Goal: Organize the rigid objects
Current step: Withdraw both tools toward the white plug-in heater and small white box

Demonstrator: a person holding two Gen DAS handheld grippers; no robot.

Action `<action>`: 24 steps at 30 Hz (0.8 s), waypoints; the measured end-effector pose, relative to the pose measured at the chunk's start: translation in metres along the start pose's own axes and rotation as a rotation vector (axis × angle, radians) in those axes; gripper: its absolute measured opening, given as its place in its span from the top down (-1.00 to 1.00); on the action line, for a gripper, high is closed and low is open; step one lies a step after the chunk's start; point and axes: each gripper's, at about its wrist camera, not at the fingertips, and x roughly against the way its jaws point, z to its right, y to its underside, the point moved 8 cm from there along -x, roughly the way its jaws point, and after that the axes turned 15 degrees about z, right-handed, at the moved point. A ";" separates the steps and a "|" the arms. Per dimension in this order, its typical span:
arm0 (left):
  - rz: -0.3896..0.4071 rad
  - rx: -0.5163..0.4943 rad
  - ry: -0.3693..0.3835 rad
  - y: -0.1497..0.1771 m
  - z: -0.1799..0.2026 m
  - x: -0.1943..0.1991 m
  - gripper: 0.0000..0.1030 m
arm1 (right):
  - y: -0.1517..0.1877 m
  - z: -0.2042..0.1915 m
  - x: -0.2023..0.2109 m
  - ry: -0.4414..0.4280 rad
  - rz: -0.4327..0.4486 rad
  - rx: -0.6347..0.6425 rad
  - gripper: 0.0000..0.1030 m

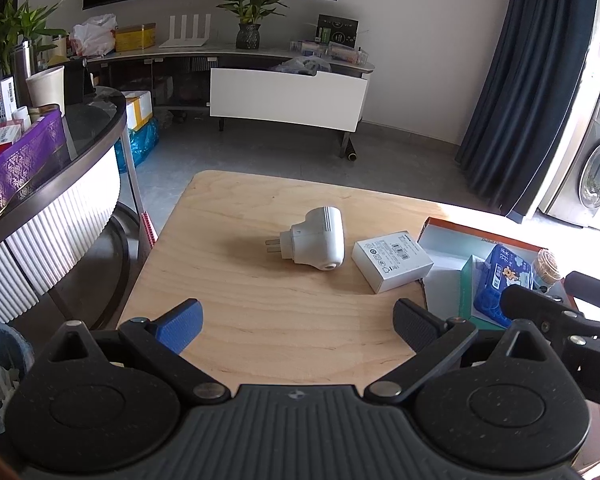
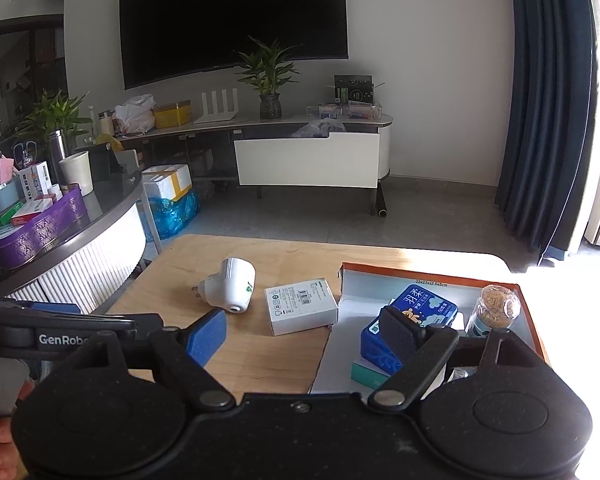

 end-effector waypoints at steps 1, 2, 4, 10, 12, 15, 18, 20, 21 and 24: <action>-0.001 -0.001 0.001 0.000 0.000 -0.001 -1.00 | 0.000 0.000 -0.001 0.000 -0.002 0.000 -0.92; -0.003 -0.002 -0.001 0.000 -0.001 -0.002 -1.00 | 0.002 0.000 -0.003 -0.001 -0.005 0.001 -0.92; -0.007 -0.003 -0.003 0.001 -0.002 -0.004 -1.00 | 0.003 0.000 -0.006 -0.001 -0.012 0.002 -0.92; -0.021 -0.001 -0.009 0.003 -0.005 -0.012 -1.00 | 0.008 -0.003 -0.017 -0.009 -0.026 0.004 -0.92; -0.024 -0.002 -0.009 0.004 -0.006 -0.015 -1.00 | 0.009 -0.004 -0.021 -0.012 -0.031 0.004 -0.92; -0.030 -0.005 -0.011 0.005 -0.006 -0.019 -1.00 | 0.011 -0.005 -0.027 -0.017 -0.038 0.004 -0.92; -0.036 -0.006 -0.012 0.006 -0.007 -0.023 -1.00 | 0.012 -0.006 -0.033 -0.020 -0.043 0.005 -0.92; -0.040 -0.009 -0.013 0.006 -0.007 -0.026 -1.00 | 0.013 -0.006 -0.036 -0.023 -0.047 0.003 -0.92; -0.041 -0.009 -0.014 0.007 -0.007 -0.027 -1.00 | 0.014 -0.006 -0.038 -0.022 -0.048 0.003 -0.92; -0.045 -0.008 -0.013 0.008 -0.007 -0.031 -1.00 | 0.016 -0.006 -0.043 -0.025 -0.055 0.000 -0.92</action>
